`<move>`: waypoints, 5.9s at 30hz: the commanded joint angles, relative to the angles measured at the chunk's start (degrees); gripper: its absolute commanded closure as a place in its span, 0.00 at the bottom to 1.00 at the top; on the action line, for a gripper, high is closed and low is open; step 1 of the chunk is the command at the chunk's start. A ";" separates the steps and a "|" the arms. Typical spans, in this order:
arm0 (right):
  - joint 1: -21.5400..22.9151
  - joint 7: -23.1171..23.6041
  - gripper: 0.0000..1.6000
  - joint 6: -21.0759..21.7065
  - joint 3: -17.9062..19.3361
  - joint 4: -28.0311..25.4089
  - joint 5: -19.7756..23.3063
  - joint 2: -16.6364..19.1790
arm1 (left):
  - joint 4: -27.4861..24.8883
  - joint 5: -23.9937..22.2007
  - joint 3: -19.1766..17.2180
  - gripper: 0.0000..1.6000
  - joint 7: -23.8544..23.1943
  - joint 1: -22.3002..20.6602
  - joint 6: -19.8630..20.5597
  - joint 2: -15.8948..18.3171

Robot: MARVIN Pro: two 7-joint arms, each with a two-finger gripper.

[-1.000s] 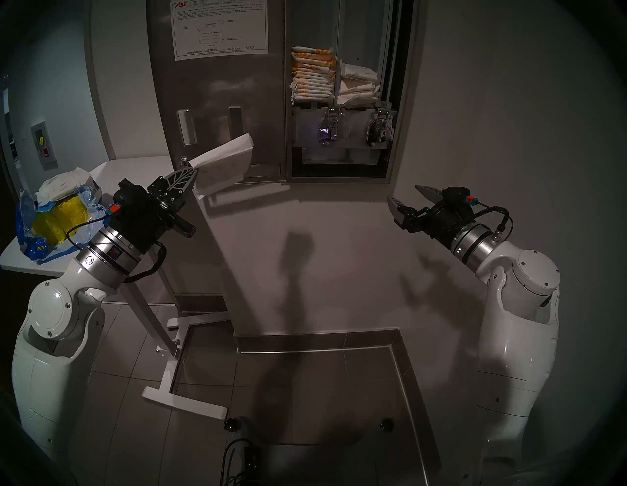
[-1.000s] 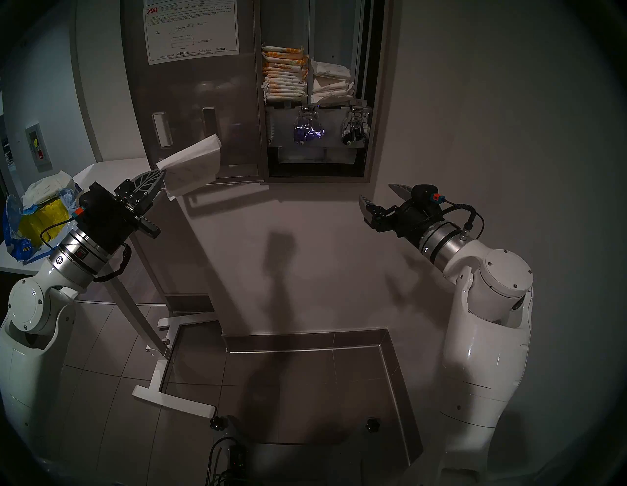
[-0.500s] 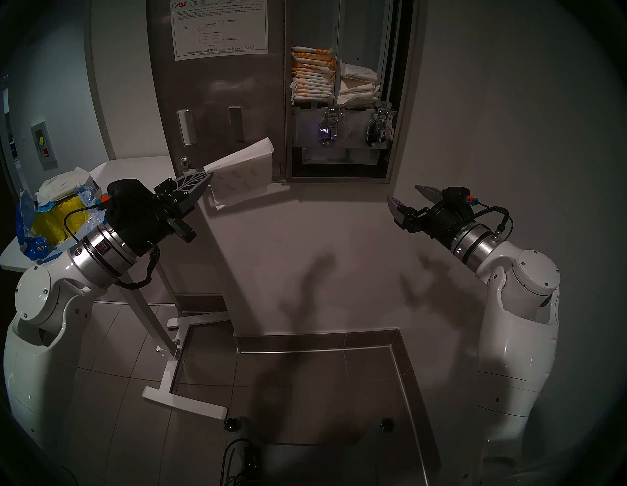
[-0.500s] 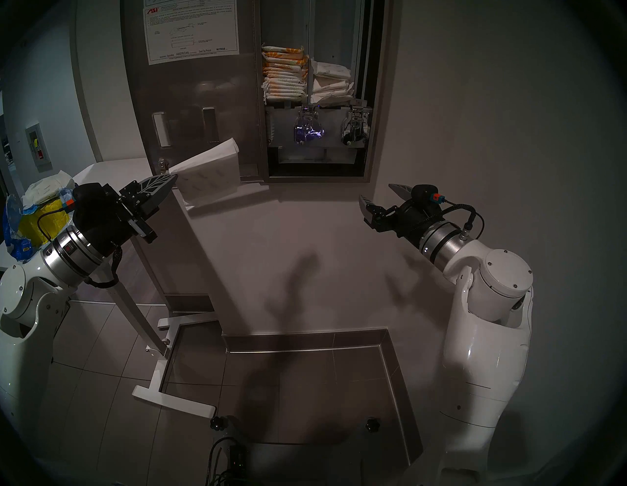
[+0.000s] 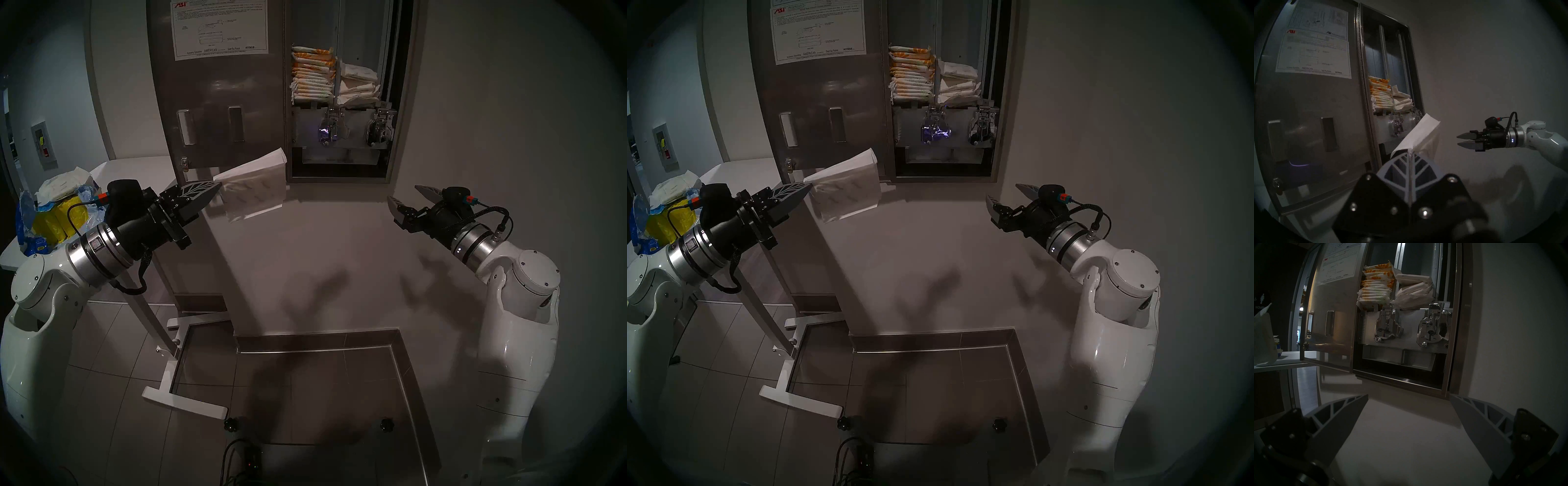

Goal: Open the dispenser door, put the pads inside, close the door

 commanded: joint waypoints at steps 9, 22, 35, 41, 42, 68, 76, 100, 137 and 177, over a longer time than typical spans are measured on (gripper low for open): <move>1.21 0.01 0.00 -0.23 -0.09 -1.74 0.39 0.03 | 2.72 -4.50 4.86 1.00 -3.78 -7.84 1.36 2.60; 1.20 0.00 0.00 -0.21 -0.09 -1.76 0.40 0.03 | 4.03 -5.08 9.99 1.00 -2.52 -12.29 1.81 2.61; 1.20 0.00 0.00 -0.20 -0.09 -1.78 0.40 0.02 | 3.74 -4.12 11.79 1.00 -0.20 -13.01 1.41 2.40; 1.20 0.00 0.00 -0.20 -0.09 -1.78 0.40 0.02 | 2.25 -3.04 11.69 1.00 3.65 -11.93 1.96 1.71; 1.20 0.00 0.00 -0.19 -0.09 -1.79 0.40 0.02 | 2.19 -3.03 11.71 1.00 3.82 -11.90 1.96 1.72; 10.56 6.40 0.00 4.33 -4.65 0.42 3.80 4.24 | 1.81 -2.85 11.86 1.00 5.04 -11.67 2.00 1.75; 13.42 13.29 0.00 8.51 -7.89 1.56 5.23 8.48 | 1.81 -2.93 11.86 1.00 5.01 -11.65 1.97 1.89; 19.03 21.56 0.00 10.84 -12.38 5.93 6.18 10.33 | 1.88 -3.46 12.98 1.00 4.64 -12.59 2.20 2.20; 22.67 23.23 0.00 11.38 -16.81 11.02 7.24 9.67 | 7.58 -2.75 24.01 1.00 3.39 -26.16 1.10 0.26; 22.08 23.64 1.00 8.76 -13.84 13.44 7.65 9.84 | 11.93 0.26 28.89 0.00 5.18 -31.58 2.41 -0.85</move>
